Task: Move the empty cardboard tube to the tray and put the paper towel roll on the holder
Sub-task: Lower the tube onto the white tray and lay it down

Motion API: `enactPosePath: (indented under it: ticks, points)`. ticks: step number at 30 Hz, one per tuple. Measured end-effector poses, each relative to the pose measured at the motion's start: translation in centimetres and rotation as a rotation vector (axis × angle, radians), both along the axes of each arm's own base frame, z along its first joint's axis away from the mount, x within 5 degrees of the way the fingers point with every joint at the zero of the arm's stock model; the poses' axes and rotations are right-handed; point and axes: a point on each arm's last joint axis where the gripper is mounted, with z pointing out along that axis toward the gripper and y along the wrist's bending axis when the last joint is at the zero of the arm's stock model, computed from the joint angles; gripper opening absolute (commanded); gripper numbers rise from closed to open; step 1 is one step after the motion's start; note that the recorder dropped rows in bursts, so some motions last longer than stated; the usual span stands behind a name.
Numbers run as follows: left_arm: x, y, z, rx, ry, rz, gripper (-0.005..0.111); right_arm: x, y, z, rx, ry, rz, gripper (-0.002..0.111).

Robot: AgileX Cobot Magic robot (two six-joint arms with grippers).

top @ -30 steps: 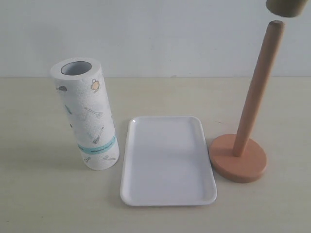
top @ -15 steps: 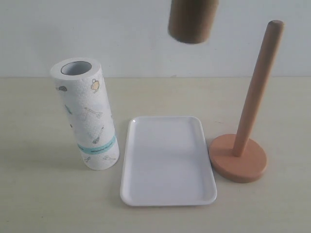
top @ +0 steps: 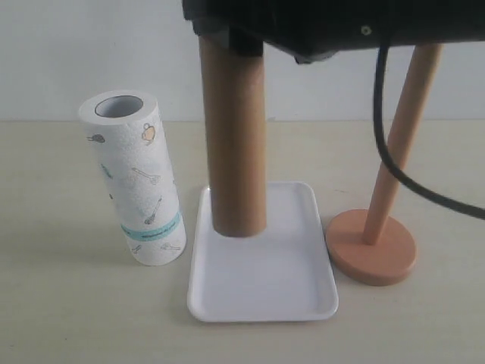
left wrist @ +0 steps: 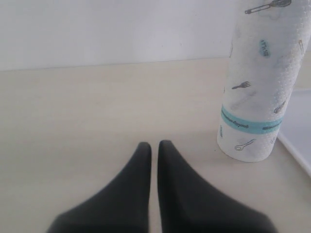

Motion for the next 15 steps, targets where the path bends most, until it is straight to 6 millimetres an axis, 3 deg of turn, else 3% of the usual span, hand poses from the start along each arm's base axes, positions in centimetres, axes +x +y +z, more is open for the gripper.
enactPosePath:
  ticks: [6,15]
  points:
    - [0.0,0.0,0.0,0.0,0.0,0.0,0.004,3.6,-1.5,-5.7,-0.201,0.297,-0.317,0.0]
    - [0.0,0.0,0.0,0.0,0.0,0.0,0.004,7.0,-0.1,-9.8,-0.284,0.561,-0.295,0.0]
